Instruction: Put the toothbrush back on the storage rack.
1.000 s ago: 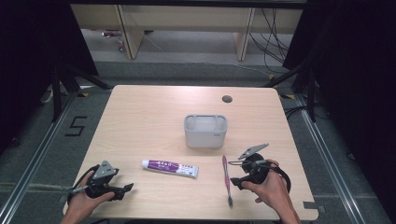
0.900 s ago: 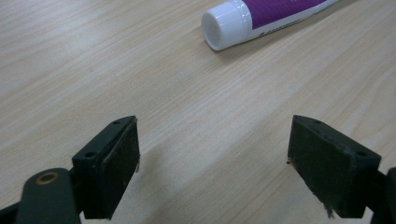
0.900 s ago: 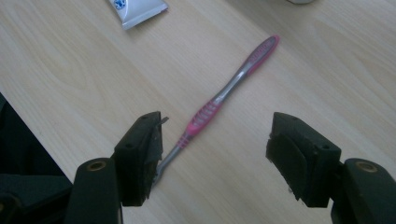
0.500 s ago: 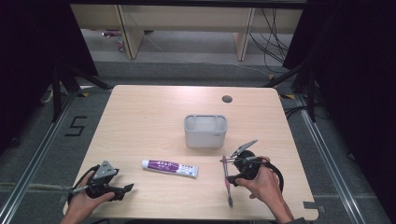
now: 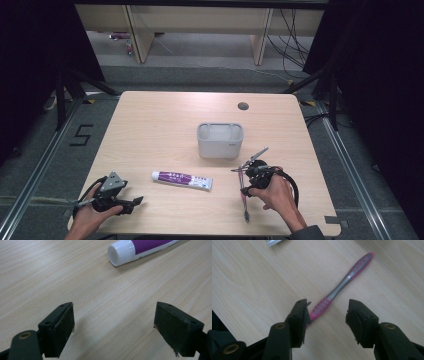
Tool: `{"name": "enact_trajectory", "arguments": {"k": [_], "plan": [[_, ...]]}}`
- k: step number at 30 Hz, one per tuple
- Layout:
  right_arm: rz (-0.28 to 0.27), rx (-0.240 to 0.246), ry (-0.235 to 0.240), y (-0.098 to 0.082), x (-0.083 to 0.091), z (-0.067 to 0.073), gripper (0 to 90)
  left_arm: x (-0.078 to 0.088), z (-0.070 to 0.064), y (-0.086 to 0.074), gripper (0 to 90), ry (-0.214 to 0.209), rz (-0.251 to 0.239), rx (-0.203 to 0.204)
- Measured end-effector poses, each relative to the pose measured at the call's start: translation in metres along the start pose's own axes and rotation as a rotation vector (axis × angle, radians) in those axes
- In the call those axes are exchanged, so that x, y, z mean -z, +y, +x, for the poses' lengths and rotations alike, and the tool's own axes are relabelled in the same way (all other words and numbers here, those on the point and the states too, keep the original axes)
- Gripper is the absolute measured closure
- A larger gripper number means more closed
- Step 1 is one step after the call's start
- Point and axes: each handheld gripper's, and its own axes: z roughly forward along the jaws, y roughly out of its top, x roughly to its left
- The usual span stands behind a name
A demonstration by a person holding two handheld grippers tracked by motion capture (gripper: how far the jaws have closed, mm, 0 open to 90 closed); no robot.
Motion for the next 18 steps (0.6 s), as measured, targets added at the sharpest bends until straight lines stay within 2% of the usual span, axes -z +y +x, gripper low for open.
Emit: {"name": "enact_trajectory", "arguments": {"k": [4, 5, 7, 9, 12, 13, 14, 16, 17, 18], "plan": [[0.011, 0.017, 0.008, 0.0030, -0.0046, 0.0028, 51.6, 0.0000, 0.0000, 0.0000, 16.2, 0.000, -0.001, 0.001], [0.019, -0.004, 0.007, 0.0030, -0.0048, 0.0048, 52.2, 0.0002, 0.0001, 0.0000, 16.2, 0.000, 0.001, 0.000], [0.021, 0.021, 0.015, 0.0035, -0.0065, 0.0047, 52.7, 0.0000, 0.0001, 0.0001, 16.2, -0.001, 0.000, 0.000], [0.040, -0.005, 0.013, 0.0033, -0.0068, 0.0071, 53.3, 0.0005, 0.0002, 0.0002, 16.2, -0.002, 0.003, -0.004], [0.031, 0.027, 0.012, 0.0026, -0.0079, 0.0059, 55.6, 0.0007, 0.0005, 0.0002, 16.2, -0.003, 0.004, -0.010], [0.042, 0.010, 0.016, 0.0022, -0.0080, 0.0071, 57.1, -0.0002, -0.0001, -0.0001, 16.2, 0.000, -0.006, 0.001], [0.046, 0.041, -0.003, 0.0019, -0.0084, 0.0050, 58.9, -0.0001, 0.0001, -0.0002, 16.2, 0.000, -0.005, -0.001], [0.041, 0.047, -0.006, 0.0008, -0.0077, 0.0064, 64.8, 0.0002, 0.0003, -0.0003, 16.2, -0.001, -0.004, -0.007], [0.028, 0.071, -0.002, 0.0006, -0.0079, 0.0062, 67.8, 0.0000, 0.0000, 0.0001, 16.2, 0.000, -0.003, -0.001], [0.035, 0.049, 0.003, -0.0002, -0.0073, 0.0083, 71.3, -0.0001, 0.0001, 0.0001, 16.2, 0.001, -0.001, -0.001]]}}
